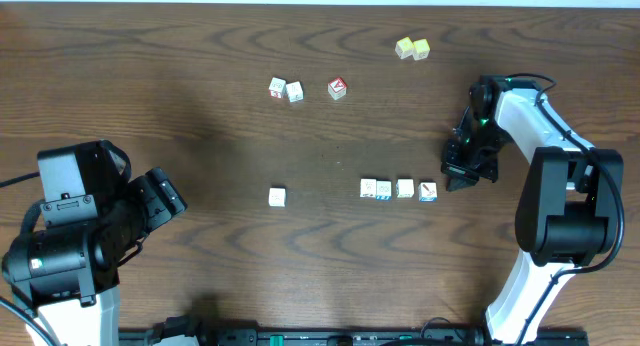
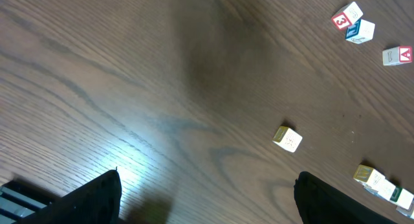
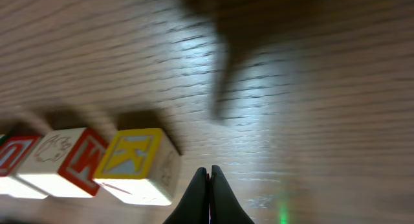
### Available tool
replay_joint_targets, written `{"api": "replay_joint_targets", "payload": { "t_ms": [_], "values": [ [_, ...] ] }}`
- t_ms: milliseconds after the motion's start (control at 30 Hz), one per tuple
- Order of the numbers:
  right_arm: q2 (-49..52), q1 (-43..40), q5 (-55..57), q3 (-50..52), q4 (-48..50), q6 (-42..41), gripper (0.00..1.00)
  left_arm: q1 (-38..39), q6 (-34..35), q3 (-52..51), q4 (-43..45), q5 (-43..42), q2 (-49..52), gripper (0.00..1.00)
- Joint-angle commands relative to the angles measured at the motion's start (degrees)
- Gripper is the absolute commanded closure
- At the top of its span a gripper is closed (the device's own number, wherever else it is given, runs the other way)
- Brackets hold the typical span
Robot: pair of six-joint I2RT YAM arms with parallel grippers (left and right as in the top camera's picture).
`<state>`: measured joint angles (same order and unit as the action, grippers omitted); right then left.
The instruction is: Lift 5 blocks
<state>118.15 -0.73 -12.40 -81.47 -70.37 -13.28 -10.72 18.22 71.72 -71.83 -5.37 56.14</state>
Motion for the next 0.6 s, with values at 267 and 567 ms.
{"api": "replay_joint_targets", "payload": {
  "t_ms": [267,567],
  "values": [
    [-0.4,2.0,-3.8,0.7,1.2,0.0,0.99,0.2,0.5,0.5,-0.2,0.9,0.0,0.14],
    [-0.4,2.0,-2.6,0.8,0.1,-0.5,0.99,0.2,0.5,0.5,-0.2,0.9,0.0,0.14]
  ]
}}
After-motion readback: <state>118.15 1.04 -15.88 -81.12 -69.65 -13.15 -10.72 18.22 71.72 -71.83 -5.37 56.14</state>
